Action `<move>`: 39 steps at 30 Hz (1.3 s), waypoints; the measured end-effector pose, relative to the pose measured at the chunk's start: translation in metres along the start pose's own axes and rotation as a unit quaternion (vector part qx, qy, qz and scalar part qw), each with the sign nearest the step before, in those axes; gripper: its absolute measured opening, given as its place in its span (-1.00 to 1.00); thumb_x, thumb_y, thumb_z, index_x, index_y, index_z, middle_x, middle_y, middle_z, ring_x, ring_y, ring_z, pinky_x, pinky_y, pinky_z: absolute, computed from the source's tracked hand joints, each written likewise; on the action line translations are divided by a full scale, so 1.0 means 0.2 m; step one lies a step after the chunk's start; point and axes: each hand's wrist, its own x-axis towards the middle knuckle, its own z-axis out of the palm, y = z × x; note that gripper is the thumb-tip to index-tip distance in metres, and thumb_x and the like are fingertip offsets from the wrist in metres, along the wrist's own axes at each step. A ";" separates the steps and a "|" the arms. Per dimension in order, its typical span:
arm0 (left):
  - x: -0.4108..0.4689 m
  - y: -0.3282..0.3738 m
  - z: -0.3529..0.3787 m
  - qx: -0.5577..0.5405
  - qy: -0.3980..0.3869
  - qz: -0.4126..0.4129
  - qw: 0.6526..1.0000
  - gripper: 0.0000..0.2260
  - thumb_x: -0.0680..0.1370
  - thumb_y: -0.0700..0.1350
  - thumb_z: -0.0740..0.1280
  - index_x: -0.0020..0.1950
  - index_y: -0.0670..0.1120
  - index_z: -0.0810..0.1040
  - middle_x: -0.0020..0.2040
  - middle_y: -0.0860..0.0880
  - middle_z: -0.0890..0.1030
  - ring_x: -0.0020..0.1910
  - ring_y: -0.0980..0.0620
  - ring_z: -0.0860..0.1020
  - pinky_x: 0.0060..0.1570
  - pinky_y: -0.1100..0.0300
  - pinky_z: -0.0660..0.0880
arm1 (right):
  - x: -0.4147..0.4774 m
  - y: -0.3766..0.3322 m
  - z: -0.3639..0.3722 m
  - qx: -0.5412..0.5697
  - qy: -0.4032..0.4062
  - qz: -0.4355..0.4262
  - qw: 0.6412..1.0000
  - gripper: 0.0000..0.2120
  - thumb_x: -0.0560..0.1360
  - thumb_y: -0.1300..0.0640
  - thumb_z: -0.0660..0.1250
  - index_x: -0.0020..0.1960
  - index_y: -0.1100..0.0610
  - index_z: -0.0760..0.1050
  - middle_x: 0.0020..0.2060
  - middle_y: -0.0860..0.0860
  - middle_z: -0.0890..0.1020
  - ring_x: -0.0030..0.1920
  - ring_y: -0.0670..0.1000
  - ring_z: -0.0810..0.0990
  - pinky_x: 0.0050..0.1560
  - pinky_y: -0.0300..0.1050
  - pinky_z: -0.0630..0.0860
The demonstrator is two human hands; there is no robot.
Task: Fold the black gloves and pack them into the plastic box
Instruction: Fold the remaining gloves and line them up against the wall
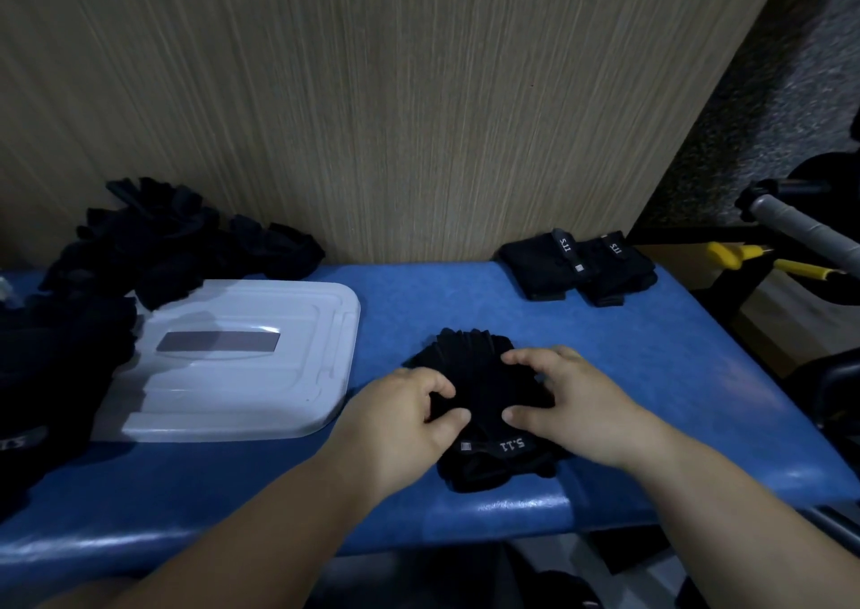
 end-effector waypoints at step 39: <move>0.05 -0.15 -0.03 0.051 -0.139 0.204 0.968 -0.45 0.49 -0.16 0.27 0.42 0.26 0.34 0.31 0.41 0.29 0.38 0.41 0.13 0.47 0.18 0.09 | 0.00 0.11 -0.11 -0.091 -0.042 -0.143 0.985 -0.46 0.40 0.40 0.35 -0.05 -0.29 0.53 0.02 -0.29 0.53 0.16 -0.25 0.45 0.26 -0.26 0.39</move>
